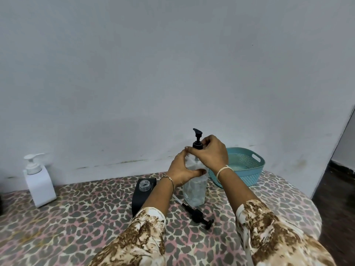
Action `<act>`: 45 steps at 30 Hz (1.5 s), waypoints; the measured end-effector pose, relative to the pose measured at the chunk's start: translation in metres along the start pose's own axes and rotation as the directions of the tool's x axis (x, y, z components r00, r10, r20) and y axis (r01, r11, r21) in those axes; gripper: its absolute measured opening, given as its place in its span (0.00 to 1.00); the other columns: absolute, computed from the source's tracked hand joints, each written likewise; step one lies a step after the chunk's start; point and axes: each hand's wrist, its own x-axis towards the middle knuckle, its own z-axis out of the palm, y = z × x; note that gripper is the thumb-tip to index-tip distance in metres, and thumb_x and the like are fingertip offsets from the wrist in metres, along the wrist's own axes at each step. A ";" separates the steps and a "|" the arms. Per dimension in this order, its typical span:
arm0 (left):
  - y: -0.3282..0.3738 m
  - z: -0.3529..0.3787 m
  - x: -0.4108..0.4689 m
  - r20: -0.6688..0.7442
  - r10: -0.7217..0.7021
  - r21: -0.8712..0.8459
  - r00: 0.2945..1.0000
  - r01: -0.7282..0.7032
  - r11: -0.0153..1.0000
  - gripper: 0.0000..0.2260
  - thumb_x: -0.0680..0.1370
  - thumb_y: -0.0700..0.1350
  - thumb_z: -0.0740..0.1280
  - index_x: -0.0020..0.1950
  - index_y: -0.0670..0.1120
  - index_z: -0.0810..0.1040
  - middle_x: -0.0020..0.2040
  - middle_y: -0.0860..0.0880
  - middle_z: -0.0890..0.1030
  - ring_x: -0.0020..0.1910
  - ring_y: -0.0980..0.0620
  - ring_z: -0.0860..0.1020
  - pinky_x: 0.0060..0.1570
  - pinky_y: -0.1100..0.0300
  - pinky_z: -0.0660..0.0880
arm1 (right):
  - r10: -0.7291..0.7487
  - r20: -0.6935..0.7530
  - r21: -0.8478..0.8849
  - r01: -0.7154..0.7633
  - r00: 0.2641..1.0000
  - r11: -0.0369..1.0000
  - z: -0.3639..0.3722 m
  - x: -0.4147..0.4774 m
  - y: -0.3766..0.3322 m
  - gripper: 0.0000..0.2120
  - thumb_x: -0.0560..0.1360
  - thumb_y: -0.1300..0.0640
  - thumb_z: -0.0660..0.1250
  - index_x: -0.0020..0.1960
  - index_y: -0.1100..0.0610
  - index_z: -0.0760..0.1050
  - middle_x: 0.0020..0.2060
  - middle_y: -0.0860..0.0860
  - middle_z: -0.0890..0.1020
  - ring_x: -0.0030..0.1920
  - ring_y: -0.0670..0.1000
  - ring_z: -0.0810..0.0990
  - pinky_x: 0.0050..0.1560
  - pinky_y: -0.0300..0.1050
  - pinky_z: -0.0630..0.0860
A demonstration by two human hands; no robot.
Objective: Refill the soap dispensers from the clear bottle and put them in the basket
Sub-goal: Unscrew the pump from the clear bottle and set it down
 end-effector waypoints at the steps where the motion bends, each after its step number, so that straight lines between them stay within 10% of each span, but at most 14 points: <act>1: 0.000 0.000 -0.001 -0.005 0.001 0.004 1.000 -0.001 1.000 0.31 0.67 0.45 0.78 0.66 0.49 0.69 0.61 0.53 0.76 0.62 0.53 0.73 0.54 0.66 0.68 | 0.005 -0.003 0.009 -0.005 1.000 1.000 -0.002 0.000 0.000 0.22 0.60 0.41 0.78 0.43 0.51 0.74 0.39 0.45 0.81 0.42 0.48 0.81 0.42 0.44 0.77; 7: -0.001 -0.003 -0.002 0.004 0.008 0.032 1.000 -0.008 0.999 0.40 0.66 0.49 0.79 0.73 0.50 0.63 0.68 0.52 0.71 0.66 0.51 0.70 0.63 0.58 0.70 | -0.035 0.190 0.340 -0.033 0.981 0.940 -0.017 0.005 0.010 0.17 0.63 0.60 0.79 0.49 0.53 0.79 0.42 0.49 0.85 0.48 0.50 0.83 0.53 0.48 0.80; 23: 0.000 -0.003 0.000 0.008 0.006 0.037 1.000 -0.006 0.999 0.38 0.65 0.49 0.79 0.71 0.51 0.65 0.67 0.52 0.71 0.65 0.51 0.71 0.64 0.55 0.72 | -0.046 0.048 0.088 0.042 0.998 0.995 -0.015 0.000 0.003 0.20 0.62 0.46 0.79 0.46 0.53 0.75 0.38 0.44 0.80 0.40 0.45 0.79 0.40 0.40 0.74; 28: 0.001 -0.003 -0.002 0.006 0.003 0.050 1.000 -0.003 0.999 0.39 0.67 0.48 0.78 0.73 0.51 0.63 0.68 0.51 0.70 0.66 0.51 0.69 0.63 0.58 0.70 | -0.108 0.151 0.200 0.077 0.983 0.977 -0.015 -0.002 0.003 0.12 0.67 0.55 0.75 0.48 0.51 0.77 0.43 0.43 0.81 0.48 0.46 0.79 0.48 0.40 0.74; 33: 0.002 -0.001 -0.004 0.006 -0.014 0.053 1.000 0.014 0.999 0.41 0.67 0.49 0.79 0.75 0.50 0.61 0.71 0.51 0.68 0.69 0.51 0.67 0.65 0.59 0.68 | -0.053 0.053 0.095 0.048 0.997 0.994 -0.012 -0.002 0.005 0.21 0.63 0.43 0.78 0.46 0.54 0.75 0.39 0.45 0.80 0.41 0.44 0.78 0.39 0.38 0.72; 45: 0.014 -0.004 -0.014 0.023 -0.027 0.124 0.999 0.024 0.992 0.38 0.70 0.47 0.77 0.71 0.46 0.55 0.66 0.45 0.71 0.58 0.50 0.72 0.60 0.57 0.71 | -0.040 -0.140 0.268 0.077 0.989 0.960 -0.052 0.010 -0.038 0.09 0.66 0.52 0.73 0.44 0.54 0.80 0.38 0.45 0.82 0.42 0.47 0.81 0.45 0.41 0.75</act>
